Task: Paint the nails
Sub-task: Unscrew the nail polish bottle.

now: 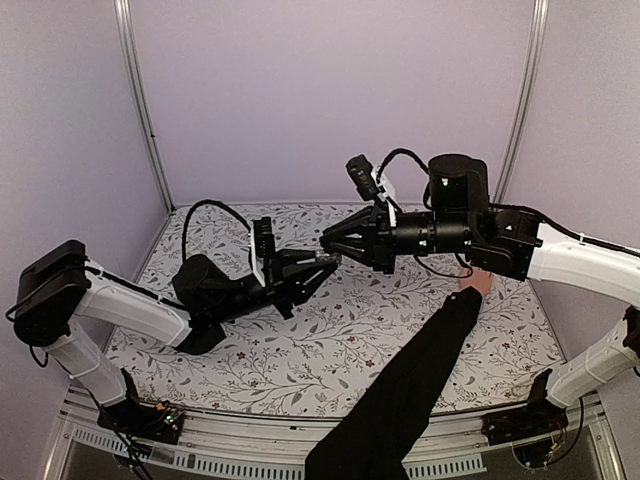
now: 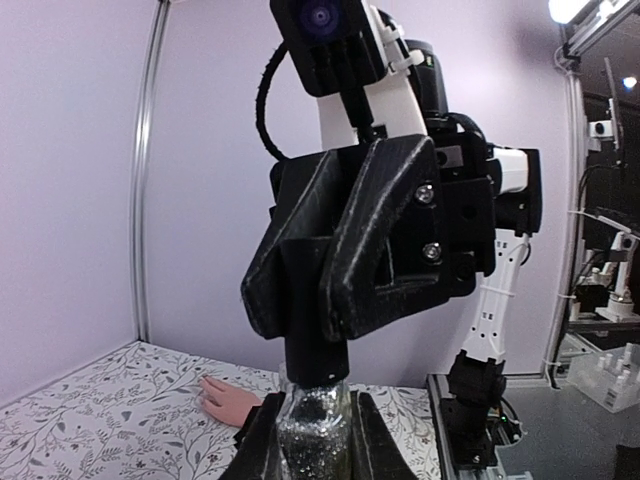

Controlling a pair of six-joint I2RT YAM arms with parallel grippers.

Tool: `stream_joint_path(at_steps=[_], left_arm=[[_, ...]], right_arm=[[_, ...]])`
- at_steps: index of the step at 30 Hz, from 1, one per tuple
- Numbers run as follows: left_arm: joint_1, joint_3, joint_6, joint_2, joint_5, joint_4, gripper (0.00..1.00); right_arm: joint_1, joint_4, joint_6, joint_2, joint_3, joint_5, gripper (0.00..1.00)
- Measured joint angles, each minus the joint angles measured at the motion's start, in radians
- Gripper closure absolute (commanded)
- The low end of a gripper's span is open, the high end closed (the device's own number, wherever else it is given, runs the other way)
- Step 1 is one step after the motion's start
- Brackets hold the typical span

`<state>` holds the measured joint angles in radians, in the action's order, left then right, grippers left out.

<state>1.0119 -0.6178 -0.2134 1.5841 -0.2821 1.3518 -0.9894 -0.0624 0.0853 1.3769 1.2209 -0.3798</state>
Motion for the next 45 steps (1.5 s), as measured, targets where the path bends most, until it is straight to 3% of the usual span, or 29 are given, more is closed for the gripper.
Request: stream_joint_path(at_steps=[5, 10, 19, 31, 35, 39, 45], left_arm=[[-0.024, -0.001, -0.072, 0.023, -0.154, 0.068, 1.0], [-0.029, -0.002, -0.107, 0.032, -0.223, 0.084, 0.98], [-0.029, -0.015, -0.064, -0.005, -0.203, 0.0, 0.82], [-0.029, -0.034, 0.005, -0.022, -0.175, -0.098, 0.77], [-0.029, -0.038, 0.015, -0.023, -0.172, -0.121, 0.81], [-0.029, -0.039, 0.009, -0.023, -0.156, -0.137, 1.0], [-0.031, -0.04, 0.003, -0.023, -0.168, -0.134, 1.0]], right_arm=[[-0.002, -0.016, -0.035, -0.008, 0.003, -0.08, 1.0], [-0.003, -0.039, -0.059, -0.013, 0.003, -0.127, 1.0], [-0.003, -0.071, -0.079, -0.014, 0.026, -0.097, 1.0], [-0.004, -0.144, -0.082, 0.001, 0.064, -0.042, 1.0], [-0.003, -0.16, -0.083, 0.005, 0.068, -0.037, 1.0], [-0.003, -0.166, -0.102, 0.006, 0.068, -0.031, 1.0], [0.002, -0.167, -0.117, 0.006, 0.068, -0.053, 1.0]])
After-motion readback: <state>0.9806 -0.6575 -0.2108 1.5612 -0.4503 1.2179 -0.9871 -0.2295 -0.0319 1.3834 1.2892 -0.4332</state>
